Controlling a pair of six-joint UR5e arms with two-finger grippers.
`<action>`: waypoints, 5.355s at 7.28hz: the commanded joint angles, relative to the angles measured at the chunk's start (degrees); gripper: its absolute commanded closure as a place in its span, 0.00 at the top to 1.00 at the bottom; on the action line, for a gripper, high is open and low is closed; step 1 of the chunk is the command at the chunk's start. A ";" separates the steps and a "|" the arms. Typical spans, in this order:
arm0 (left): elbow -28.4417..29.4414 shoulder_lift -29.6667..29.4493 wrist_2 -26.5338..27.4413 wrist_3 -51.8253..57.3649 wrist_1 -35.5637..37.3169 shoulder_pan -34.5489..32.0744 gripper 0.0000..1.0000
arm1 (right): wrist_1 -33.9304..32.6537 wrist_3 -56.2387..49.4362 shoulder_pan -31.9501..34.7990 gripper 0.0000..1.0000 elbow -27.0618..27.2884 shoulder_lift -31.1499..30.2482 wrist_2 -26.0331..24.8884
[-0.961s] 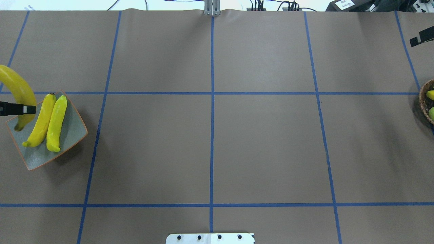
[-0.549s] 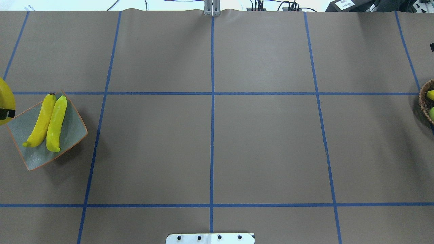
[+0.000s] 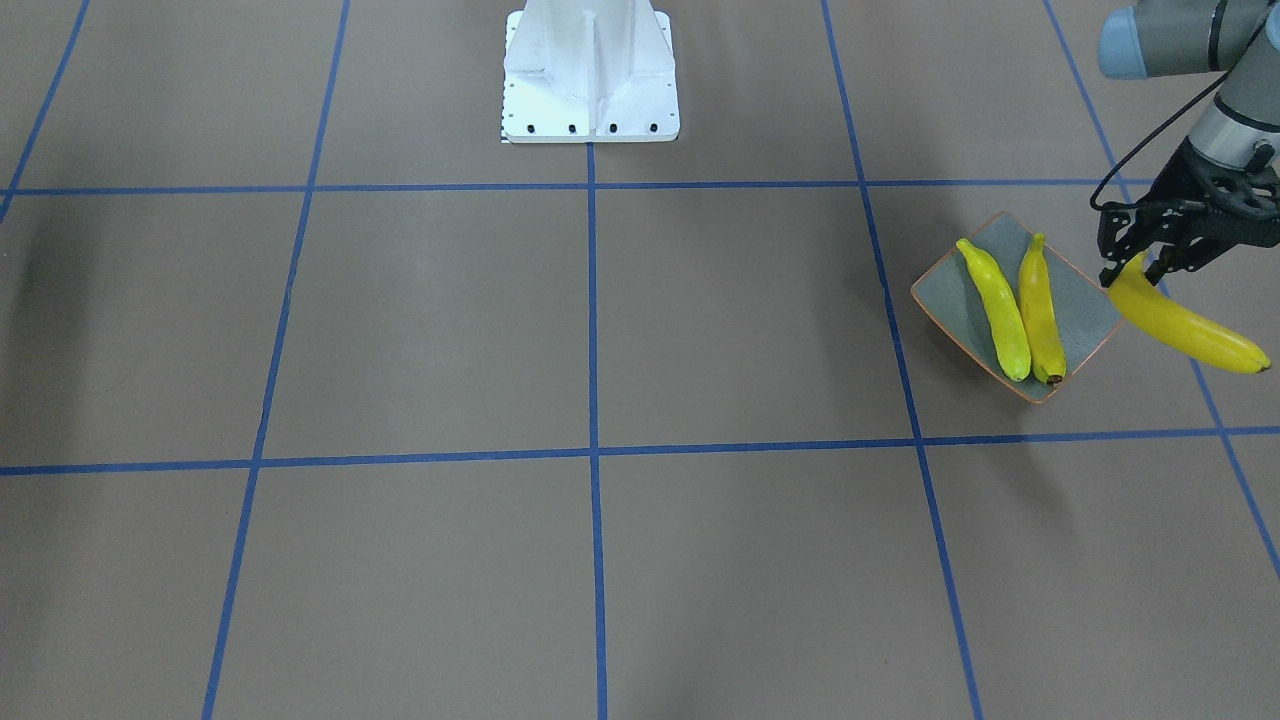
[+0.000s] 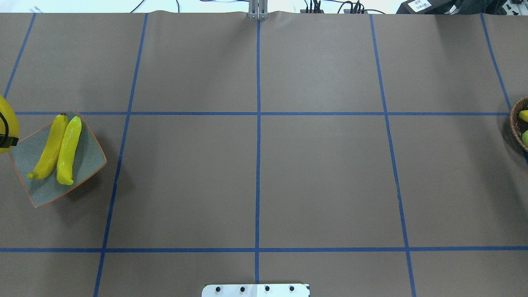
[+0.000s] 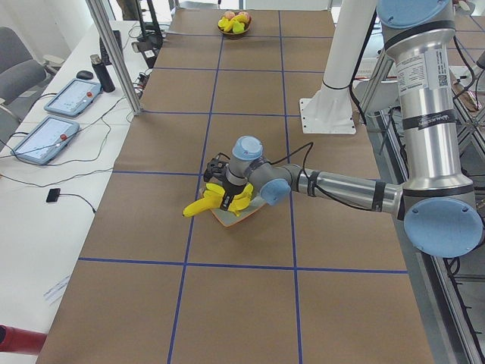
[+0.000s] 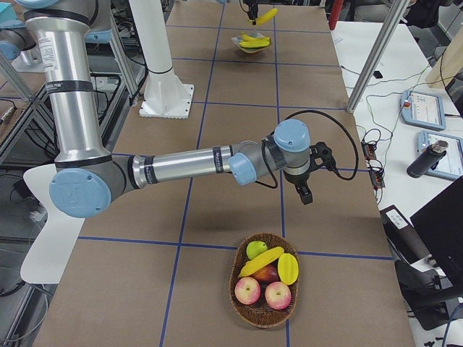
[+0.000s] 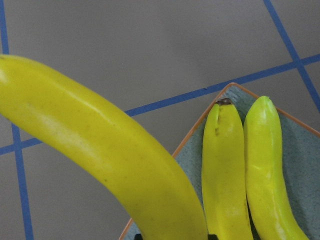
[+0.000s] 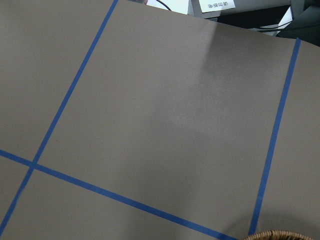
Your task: Transfer all bananas from basket to plate
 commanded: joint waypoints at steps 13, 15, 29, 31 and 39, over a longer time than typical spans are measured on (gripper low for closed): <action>-1.21 0.69 1.26 2.12 1.00 6.00 1.00 | 0.08 -0.06 0.21 1.00 -0.34 -0.17 -0.24; -4.11 0.08 0.56 2.12 1.52 5.65 1.00 | 0.09 -0.06 0.29 1.00 -0.35 -0.26 -0.24; -10.71 -4.06 -5.25 1.42 4.42 0.38 1.00 | 9.22 -22.94 0.65 0.96 -15.73 -10.63 -8.51; -10.98 -3.97 -5.33 1.42 4.42 0.37 1.00 | 9.49 -21.86 0.38 0.92 -15.81 -10.63 -6.32; -11.06 -3.97 -5.33 1.42 4.42 0.37 1.00 | 12.11 -20.89 -2.25 0.64 -18.53 -10.63 -6.48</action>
